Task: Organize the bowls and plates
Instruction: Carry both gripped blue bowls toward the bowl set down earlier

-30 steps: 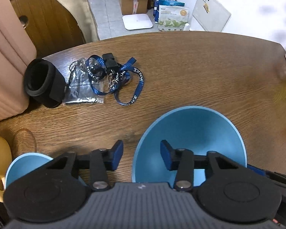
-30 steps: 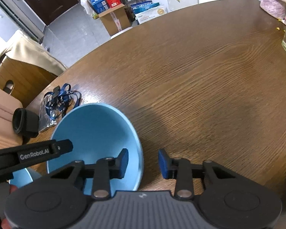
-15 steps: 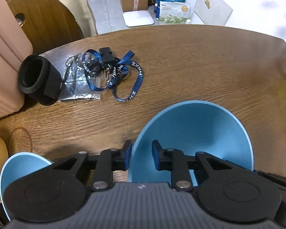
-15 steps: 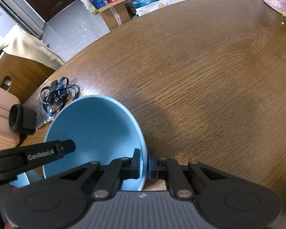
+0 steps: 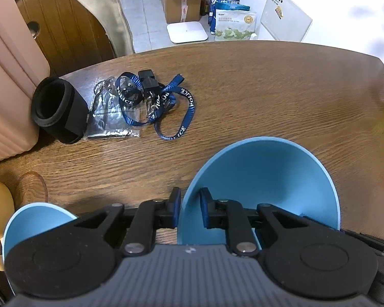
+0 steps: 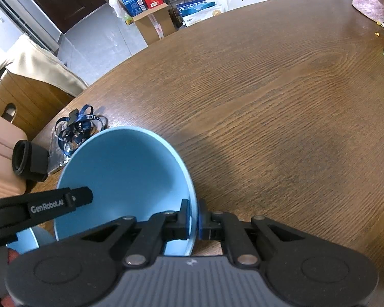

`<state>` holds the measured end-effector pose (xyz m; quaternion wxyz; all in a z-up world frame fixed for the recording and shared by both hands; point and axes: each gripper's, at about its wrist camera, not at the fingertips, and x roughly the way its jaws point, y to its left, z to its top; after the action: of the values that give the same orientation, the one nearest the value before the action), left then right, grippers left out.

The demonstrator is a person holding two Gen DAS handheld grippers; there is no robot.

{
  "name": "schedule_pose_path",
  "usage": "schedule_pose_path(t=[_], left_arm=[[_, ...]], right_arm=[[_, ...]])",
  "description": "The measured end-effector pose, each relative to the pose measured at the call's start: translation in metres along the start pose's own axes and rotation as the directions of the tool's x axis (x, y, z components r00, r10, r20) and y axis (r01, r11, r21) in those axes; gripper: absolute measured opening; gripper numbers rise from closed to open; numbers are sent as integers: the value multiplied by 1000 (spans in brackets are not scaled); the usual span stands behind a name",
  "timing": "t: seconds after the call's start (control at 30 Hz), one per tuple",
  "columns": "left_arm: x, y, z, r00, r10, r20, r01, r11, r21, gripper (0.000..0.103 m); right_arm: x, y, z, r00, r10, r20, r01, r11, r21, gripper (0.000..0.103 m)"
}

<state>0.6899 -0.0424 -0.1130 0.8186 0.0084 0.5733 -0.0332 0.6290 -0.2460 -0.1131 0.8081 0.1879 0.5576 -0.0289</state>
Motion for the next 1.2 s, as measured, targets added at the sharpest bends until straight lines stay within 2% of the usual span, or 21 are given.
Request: schedule_pose_path(t=[0.53, 1.2], left_arm=[[-31, -11, -10, 999, -14, 43, 13, 1000, 13, 17], [-85, -51, -42, 994, -50, 97, 44, 996, 72, 17]], right_arm=[[-32, -6, -11, 999, 5, 49, -6, 1000, 18, 6], [-89, -38, -43, 993, -9, 115, 0, 997, 80, 6]])
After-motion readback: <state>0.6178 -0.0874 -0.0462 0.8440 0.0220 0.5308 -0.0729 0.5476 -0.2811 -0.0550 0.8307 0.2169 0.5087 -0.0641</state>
